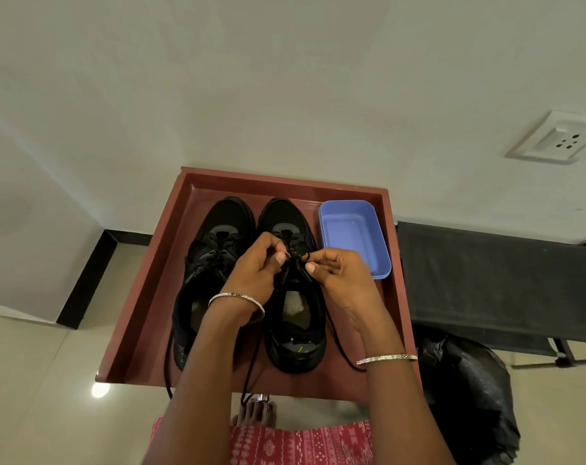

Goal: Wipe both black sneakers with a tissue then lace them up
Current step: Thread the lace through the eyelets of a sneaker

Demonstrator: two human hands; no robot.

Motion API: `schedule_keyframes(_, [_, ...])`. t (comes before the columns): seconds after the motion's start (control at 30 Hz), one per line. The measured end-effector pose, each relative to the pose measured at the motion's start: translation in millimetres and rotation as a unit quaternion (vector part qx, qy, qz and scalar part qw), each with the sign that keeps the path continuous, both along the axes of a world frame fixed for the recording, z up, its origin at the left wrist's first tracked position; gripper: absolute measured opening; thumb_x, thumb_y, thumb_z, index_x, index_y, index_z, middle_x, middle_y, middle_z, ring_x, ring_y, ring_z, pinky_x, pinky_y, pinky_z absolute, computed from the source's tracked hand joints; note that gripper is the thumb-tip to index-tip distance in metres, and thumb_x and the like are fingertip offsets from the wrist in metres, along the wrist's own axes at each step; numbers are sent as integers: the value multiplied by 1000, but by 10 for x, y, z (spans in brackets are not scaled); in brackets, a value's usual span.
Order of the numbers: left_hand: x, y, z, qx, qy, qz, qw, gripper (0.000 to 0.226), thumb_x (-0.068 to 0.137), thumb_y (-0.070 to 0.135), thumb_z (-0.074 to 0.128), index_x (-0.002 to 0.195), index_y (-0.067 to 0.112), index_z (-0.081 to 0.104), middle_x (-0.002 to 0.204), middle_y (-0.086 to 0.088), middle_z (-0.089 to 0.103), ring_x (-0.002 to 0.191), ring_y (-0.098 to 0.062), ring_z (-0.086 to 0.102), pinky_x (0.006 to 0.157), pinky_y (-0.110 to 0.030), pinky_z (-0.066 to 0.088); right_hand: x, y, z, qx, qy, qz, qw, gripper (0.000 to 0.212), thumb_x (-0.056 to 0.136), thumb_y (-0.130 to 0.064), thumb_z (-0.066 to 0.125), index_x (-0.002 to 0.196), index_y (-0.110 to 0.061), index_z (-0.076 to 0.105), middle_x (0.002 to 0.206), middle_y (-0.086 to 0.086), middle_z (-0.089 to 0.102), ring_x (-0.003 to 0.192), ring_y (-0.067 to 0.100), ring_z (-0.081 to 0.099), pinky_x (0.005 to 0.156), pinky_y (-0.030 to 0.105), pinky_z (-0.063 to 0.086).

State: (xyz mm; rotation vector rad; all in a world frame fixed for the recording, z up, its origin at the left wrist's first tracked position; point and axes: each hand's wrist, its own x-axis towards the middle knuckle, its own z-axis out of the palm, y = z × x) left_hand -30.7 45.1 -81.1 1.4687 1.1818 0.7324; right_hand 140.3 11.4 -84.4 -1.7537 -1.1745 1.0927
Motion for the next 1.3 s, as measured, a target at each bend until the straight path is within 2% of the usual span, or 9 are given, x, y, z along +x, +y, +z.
schedule_keyframes(0.2, [47,13,25,-35,-44,51,997,22,104,7,45,90,20,53,77,3,58,64,-8,48,59,-22,41,-7,7,-21,-8,3,-4,1000,18,89,-8,72,105,-15,77,98,-4,76,96,6,71,94,36,57])
schedule_keyframes(0.33, [93,3,75,-87,-117,79,986,19,105,6,45,91,15,54,71,5,54,54,-5,41,51,-18,36,-11,6,-31,-5,-2,-4,1000,18,89,-11,73,106,-15,77,98,-4,76,95,5,71,94,35,57])
schedule_keyframes(0.6, [97,-7,130,-172,-230,115,951,17,103,8,51,90,15,62,68,7,60,53,-4,44,59,-22,38,-41,-1,-35,-8,17,-8,1000,17,88,-15,75,105,-15,76,96,-2,77,95,7,71,94,37,57])
schedule_keyframes(0.77, [22,11,143,-158,-170,127,964,10,98,8,60,96,14,67,82,2,73,68,-6,61,66,-22,53,-74,6,-13,11,2,-30,999,15,85,-14,78,99,-16,78,93,-2,77,91,8,72,92,37,58])
schedule_keyframes(0.9, [-67,11,83,-165,-114,112,973,21,95,-8,58,107,7,68,97,-8,68,86,-12,67,71,-18,57,-100,15,-12,20,-19,-36,999,12,85,-16,78,97,-15,79,92,-4,77,87,5,72,90,34,58])
schedule_keyframes(1.03, [-78,7,14,-122,-10,118,986,14,88,1,72,98,11,73,84,-3,70,77,-12,68,73,-23,51,-96,26,-21,20,-29,-36,999,11,86,-17,78,96,-15,78,93,-6,76,87,3,71,88,32,59])
schedule_keyframes(1.1, [-40,7,5,-82,39,131,987,6,87,8,75,92,12,75,77,0,70,68,-8,66,67,-19,49,-96,28,-20,20,-39,-32,999,10,86,-18,77,96,-15,78,93,-6,76,87,3,71,88,32,59])
schedule_keyframes(1.2, [24,12,-8,-45,77,153,984,1,90,10,72,89,11,73,76,1,69,64,-7,66,63,-18,47,-96,41,-30,21,-51,-26,998,10,87,-18,76,96,-14,78,93,-6,76,87,4,70,88,33,59])
schedule_keyframes(1.3, [44,32,-26,-38,94,152,983,8,94,11,67,87,13,70,76,1,70,63,-6,67,65,-18,49,-102,47,-56,15,-64,-26,998,7,88,-20,74,94,-16,77,93,-8,75,88,4,70,88,36,59])
